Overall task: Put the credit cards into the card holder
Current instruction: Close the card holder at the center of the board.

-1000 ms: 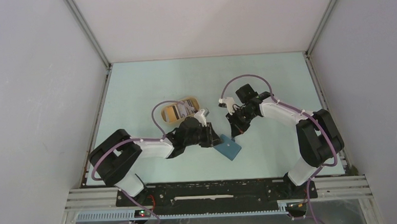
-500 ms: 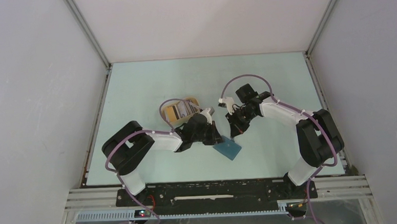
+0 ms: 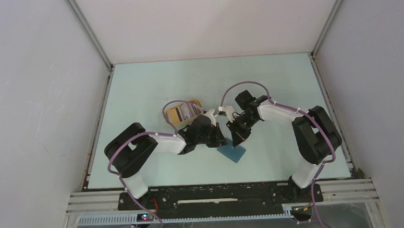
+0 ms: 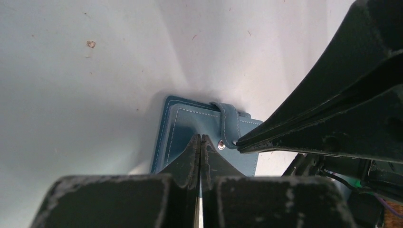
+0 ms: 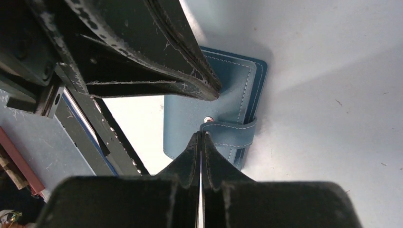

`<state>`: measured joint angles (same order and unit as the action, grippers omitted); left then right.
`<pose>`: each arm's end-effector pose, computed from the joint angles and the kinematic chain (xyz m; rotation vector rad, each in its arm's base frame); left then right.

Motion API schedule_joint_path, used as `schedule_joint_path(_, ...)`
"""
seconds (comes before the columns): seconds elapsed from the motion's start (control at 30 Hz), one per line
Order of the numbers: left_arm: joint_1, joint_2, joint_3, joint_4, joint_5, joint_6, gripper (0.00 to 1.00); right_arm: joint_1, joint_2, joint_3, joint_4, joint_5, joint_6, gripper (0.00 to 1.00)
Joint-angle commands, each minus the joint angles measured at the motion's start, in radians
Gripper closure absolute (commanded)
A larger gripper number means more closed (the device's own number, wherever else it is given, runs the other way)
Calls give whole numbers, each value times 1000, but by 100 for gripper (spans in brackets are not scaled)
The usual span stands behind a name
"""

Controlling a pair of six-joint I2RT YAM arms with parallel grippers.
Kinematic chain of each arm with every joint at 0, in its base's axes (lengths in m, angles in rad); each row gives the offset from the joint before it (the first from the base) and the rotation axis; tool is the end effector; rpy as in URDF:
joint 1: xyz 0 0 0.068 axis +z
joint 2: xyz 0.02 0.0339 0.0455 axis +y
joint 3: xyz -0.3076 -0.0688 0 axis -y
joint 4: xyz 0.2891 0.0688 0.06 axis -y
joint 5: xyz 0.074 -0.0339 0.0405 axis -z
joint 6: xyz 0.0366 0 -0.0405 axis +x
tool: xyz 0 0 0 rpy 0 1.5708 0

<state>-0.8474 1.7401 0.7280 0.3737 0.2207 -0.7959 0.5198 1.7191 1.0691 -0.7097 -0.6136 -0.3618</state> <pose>0.2350 -0.2782 0.1380 0.1988 2.4355 -1.0831 0.2965 0.1940 0.1889 -1.2986 2.5292 0.9211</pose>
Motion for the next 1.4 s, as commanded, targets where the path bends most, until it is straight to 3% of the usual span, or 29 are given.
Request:
schedule_joint_path(0.0,9,39,5,-43,-28,29,100,36,6,29,-10,-3,7,100)
schedule_joint_path(0.97,8,38,-15,-3,-4,14,100,99,-27,3,105,155,76,100)
schedule_joint_path(1.37,8,37,-19,3,-1,9,100,156,-9,-3,79,140,52,100)
